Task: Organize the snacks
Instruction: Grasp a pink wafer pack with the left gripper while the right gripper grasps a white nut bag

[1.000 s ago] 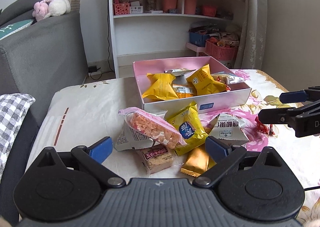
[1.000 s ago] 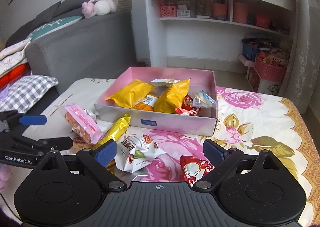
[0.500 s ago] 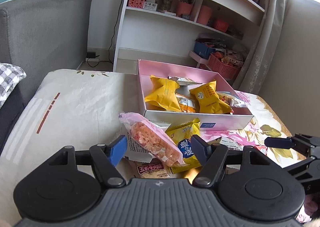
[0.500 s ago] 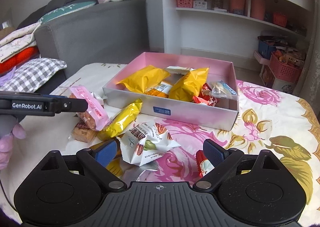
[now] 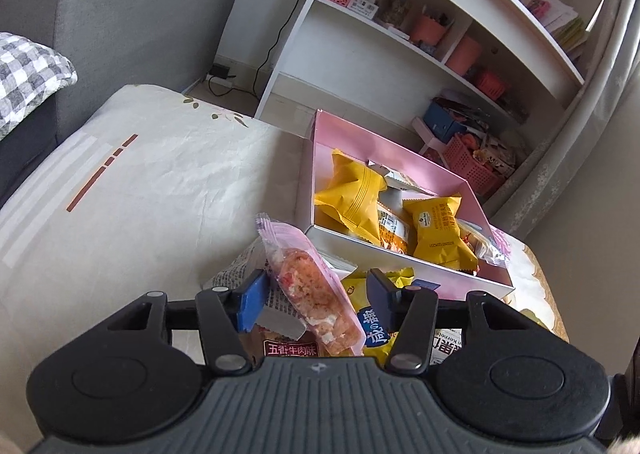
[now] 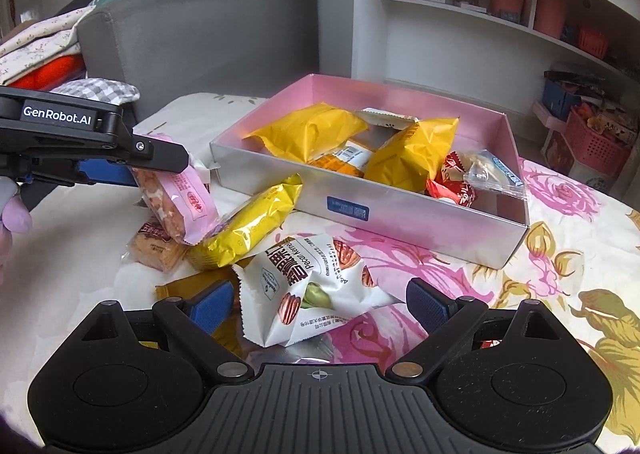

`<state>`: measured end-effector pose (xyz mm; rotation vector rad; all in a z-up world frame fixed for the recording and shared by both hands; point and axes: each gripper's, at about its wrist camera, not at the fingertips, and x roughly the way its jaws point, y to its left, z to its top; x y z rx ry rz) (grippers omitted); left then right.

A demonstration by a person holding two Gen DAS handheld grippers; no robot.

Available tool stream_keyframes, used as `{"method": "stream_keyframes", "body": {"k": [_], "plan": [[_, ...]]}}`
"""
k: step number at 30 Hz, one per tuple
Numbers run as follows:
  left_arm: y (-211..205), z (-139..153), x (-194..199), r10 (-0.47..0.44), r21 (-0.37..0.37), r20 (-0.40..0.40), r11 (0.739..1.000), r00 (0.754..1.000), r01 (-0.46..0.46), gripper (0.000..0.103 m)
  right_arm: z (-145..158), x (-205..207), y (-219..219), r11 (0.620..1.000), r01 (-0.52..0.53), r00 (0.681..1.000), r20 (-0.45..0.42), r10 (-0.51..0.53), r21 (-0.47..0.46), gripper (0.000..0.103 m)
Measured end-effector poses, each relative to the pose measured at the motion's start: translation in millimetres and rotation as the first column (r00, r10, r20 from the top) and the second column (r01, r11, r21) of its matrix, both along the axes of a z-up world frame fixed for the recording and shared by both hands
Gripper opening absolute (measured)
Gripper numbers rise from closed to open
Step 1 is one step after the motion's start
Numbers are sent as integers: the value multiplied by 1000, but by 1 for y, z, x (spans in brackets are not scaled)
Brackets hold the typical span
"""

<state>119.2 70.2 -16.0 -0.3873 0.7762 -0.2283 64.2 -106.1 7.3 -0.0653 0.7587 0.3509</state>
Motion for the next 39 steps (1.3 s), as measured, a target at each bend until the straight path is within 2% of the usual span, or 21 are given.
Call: {"method": "stream_keyframes", "body": {"k": [6, 10, 16, 21, 30, 39], "plan": [[3, 0, 1, 26, -1, -12, 1000, 1000, -26, 37, -7, 7, -1, 1000, 8, 1000, -13, -8, 14, 95], [6, 0, 1, 47, -9, -25, 999, 999, -48, 36, -9, 8, 0, 1000, 10, 1000, -10, -10, 29, 95], [5, 2, 0, 38, -26, -29, 999, 999, -39, 29, -8, 6, 4, 1000, 7, 1000, 13, -7, 15, 91], [3, 7, -2, 17, -45, -15, 999, 1000, -18, 21, -4, 3, 5, 1000, -5, 999, 43, 5, 9, 76], [4, 12, -4, 13, -57, -3, 998, 1000, -14, 20, 3, 1, 3, 999, -19, 999, 45, 18, 30, 60], [7, 19, -7, 18, -77, 18, 997, 1000, -17, 20, 11, 1, -9, 997, 6, 999, 36, -9, 81, 56]]}}
